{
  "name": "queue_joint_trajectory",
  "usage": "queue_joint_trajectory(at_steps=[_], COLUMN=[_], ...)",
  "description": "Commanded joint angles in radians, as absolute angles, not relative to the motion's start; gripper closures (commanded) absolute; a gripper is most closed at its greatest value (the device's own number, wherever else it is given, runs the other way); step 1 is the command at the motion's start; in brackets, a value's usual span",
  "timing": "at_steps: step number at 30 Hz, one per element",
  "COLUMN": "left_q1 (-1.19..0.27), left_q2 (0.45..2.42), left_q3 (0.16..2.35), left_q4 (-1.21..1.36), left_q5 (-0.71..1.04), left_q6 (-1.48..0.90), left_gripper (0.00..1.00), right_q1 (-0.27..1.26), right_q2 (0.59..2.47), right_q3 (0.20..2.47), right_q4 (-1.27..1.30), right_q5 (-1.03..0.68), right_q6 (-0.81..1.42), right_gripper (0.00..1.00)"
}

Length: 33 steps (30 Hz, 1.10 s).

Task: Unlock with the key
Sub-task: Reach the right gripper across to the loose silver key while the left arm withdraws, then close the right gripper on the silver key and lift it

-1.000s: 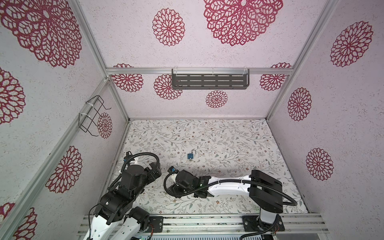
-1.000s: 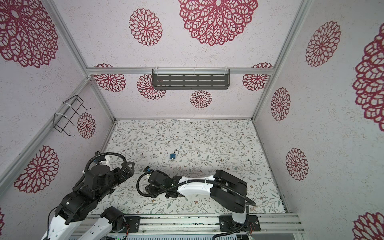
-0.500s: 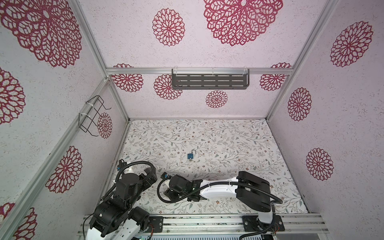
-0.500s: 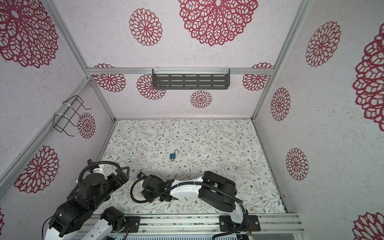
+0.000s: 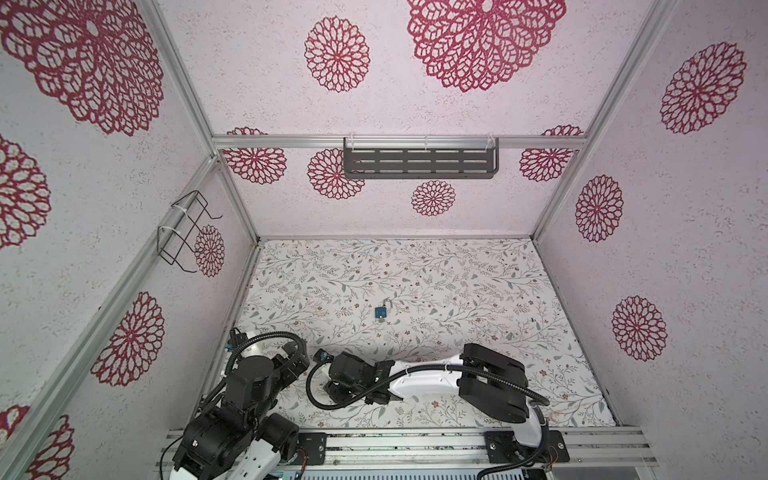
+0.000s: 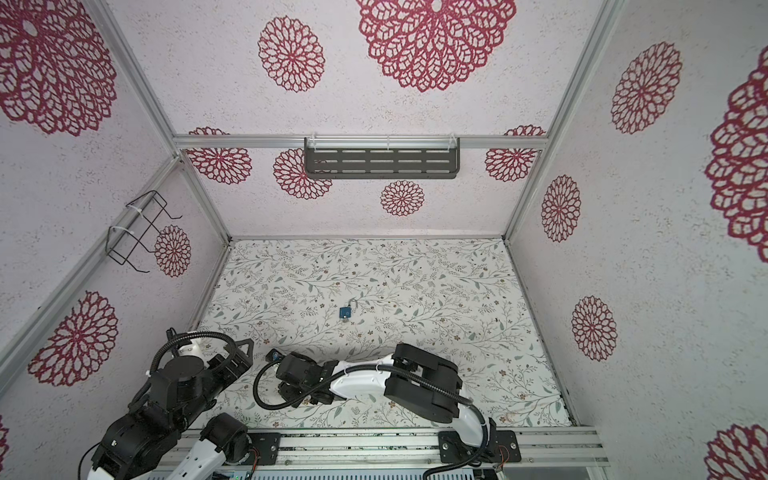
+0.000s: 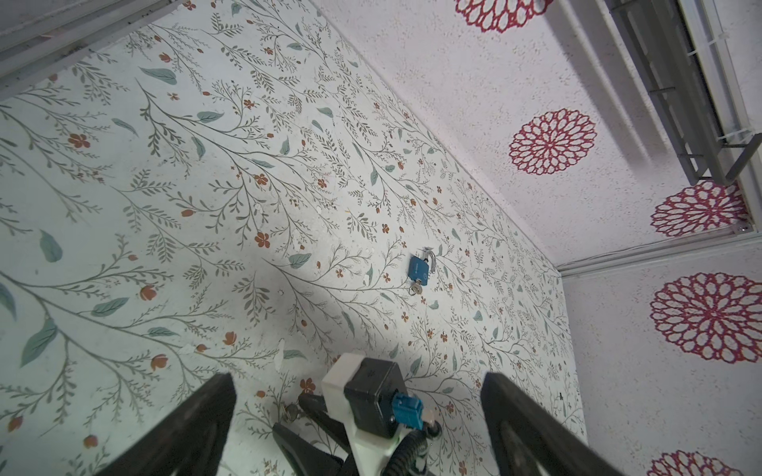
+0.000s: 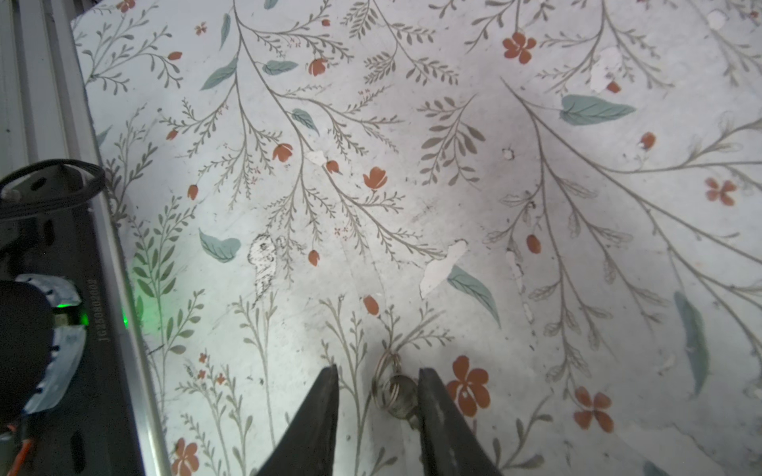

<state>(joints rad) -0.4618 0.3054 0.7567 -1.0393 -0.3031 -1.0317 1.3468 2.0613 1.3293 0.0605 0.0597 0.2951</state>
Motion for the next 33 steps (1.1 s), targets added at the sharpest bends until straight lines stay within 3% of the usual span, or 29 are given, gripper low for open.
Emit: queue_joint_trajectory(at_steps=[1,20,33], left_q1=[-0.455,-0.455,-0.455], left_q2=[0.294,0.317,0.349], left_q3=[0.742,0.719,0.755], left_q4=[-1.05,-0.989,-0.934], left_q5=[-0.319,-0.304,-0.293], left_q6=[-1.045,-1.046,-1.001], left_gripper=[0.03,0.03,0.02], right_q1=[1.352,1.34,1.271], right_q2=[2.077,2.037,1.783], right_q3=[1.367,1.341,1.131], right_q4=[0.036,0.057,0.198], right_q5=[0.088,0.075,0.02], right_q6=[0.266,0.263,0.355], right_gripper=[0.67,0.88,0.95])
